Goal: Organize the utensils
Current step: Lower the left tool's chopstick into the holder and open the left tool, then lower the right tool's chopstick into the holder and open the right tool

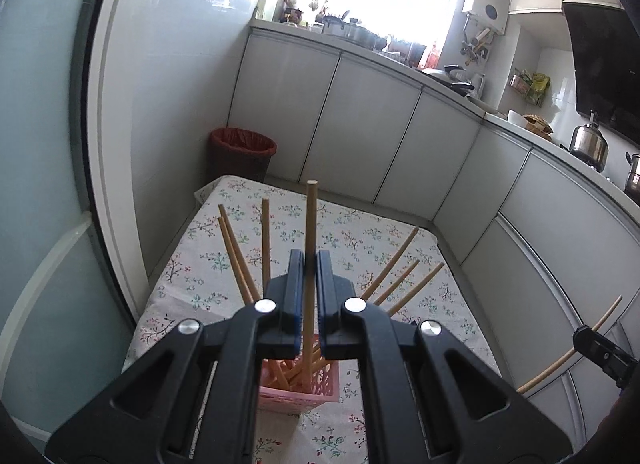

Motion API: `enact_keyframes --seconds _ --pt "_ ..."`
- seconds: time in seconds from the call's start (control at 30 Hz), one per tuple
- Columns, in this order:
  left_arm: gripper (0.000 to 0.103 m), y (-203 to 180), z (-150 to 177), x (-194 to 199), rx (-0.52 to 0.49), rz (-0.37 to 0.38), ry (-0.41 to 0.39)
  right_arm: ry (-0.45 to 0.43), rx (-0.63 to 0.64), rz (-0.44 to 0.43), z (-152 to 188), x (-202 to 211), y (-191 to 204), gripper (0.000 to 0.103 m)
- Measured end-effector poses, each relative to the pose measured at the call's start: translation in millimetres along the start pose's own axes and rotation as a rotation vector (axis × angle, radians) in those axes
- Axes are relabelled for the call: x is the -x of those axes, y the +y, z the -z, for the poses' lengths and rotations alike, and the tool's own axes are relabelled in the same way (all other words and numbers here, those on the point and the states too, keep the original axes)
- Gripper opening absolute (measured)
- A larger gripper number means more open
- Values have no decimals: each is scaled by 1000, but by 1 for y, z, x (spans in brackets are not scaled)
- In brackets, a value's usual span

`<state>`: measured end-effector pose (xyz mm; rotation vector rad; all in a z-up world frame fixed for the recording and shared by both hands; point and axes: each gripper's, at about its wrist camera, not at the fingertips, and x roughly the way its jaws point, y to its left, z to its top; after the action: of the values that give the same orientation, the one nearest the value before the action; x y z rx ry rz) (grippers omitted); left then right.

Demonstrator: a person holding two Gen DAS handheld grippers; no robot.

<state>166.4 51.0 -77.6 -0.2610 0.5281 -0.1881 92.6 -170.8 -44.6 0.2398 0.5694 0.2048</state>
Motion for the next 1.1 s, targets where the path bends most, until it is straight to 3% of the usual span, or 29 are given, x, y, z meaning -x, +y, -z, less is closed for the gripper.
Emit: enact_keyframes --seconds 0.13,0.27,0.47,0.83,1.1 --pt "8 2 3 -4 6 11 42 -2 -17 -17 -3 -3 3 6" --pt "38 0 -1 6 7 9 24 -17 -36 -34 -7 -6 7 6" --pt "48 5 -4 21 7 -21 27 -55 -71 -70 -18 -12 17 6" --pt "50 26 5 22 25 -100 122 -119 -156 -145 -32 -42 36 6" --pt "50 43 11 15 70 -135 172 -107 -127 -135 -22 -80 58 6"
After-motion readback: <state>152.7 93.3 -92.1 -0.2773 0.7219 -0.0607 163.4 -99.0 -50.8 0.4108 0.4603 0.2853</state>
